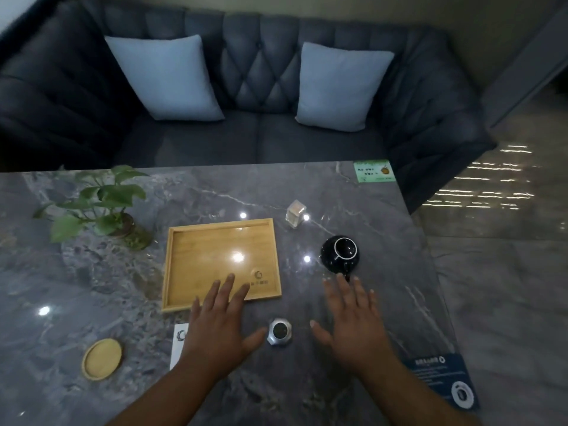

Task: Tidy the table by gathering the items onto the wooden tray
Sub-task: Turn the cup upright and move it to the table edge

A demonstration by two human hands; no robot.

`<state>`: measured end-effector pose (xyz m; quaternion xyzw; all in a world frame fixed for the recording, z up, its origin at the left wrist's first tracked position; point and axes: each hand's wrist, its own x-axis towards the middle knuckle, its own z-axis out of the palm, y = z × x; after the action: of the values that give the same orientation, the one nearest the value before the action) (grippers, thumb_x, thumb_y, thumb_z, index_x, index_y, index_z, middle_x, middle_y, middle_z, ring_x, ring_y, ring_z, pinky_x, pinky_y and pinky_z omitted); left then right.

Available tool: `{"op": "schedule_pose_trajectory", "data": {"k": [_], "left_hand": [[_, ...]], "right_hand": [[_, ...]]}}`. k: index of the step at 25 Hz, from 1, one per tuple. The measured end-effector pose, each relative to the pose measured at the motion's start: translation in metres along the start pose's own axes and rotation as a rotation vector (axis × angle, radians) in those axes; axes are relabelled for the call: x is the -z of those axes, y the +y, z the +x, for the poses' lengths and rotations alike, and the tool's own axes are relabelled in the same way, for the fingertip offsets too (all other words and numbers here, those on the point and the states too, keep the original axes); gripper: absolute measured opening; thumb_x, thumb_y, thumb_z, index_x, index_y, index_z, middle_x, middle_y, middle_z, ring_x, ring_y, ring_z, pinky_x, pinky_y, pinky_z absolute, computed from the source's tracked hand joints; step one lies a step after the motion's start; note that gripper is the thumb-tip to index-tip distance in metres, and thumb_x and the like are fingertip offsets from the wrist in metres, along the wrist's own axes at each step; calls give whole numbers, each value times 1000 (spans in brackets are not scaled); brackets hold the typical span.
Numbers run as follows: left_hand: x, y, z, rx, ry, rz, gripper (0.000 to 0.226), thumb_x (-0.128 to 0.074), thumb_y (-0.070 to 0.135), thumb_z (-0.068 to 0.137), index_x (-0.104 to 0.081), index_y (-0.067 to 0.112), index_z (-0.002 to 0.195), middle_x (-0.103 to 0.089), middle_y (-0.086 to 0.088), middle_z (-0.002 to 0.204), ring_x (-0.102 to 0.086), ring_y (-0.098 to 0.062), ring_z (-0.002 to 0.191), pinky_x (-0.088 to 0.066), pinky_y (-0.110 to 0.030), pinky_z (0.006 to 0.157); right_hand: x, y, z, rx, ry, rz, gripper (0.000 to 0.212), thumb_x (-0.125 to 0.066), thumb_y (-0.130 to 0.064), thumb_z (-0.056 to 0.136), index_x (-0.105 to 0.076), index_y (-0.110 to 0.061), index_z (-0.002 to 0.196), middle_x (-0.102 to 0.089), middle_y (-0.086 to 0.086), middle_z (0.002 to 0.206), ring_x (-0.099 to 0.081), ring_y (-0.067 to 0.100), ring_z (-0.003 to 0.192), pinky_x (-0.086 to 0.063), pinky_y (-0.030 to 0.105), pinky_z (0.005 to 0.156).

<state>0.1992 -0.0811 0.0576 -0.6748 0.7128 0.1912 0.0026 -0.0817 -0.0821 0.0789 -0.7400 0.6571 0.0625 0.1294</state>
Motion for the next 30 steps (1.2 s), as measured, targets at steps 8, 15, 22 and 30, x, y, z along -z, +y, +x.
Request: {"op": "schedule_pose_trajectory", "data": {"k": [8,15,22,30], "left_hand": [[-31,52,45,-177,-45,2,98,-33,86,78,-19,35,161,-3,0,175,-2,-27,161,-9,-57,128],[-52,115,79,-146,-56,51,101,-32,86,77,-15,33,162,-3,-4,175,-4,-28,161,-10,-55,128],[-90,162,118,19,-55,-14,100,-34,79,78,-21,26,161,-12,-7,174,-10,-31,160,-15,-60,126],[-130,177,118,140,11,0,97,-30,81,90,-9,22,165,8,-7,175,20,-27,159,8,-66,124]], "right_hand": [[11,34,-2,-208,42,19,89,-33,-73,87,-16,-26,161,-16,13,168,-12,40,153,-13,59,122],[26,73,43,-143,56,92,93,-38,-73,85,-12,-24,160,-19,15,167,-18,42,151,-19,58,121],[20,93,107,-135,12,218,110,-61,-72,77,-4,-25,158,-20,18,165,-38,42,139,-39,52,111],[5,94,142,-71,-52,255,106,-67,-72,72,-21,-21,153,-39,16,148,-53,38,123,-48,47,100]]}}
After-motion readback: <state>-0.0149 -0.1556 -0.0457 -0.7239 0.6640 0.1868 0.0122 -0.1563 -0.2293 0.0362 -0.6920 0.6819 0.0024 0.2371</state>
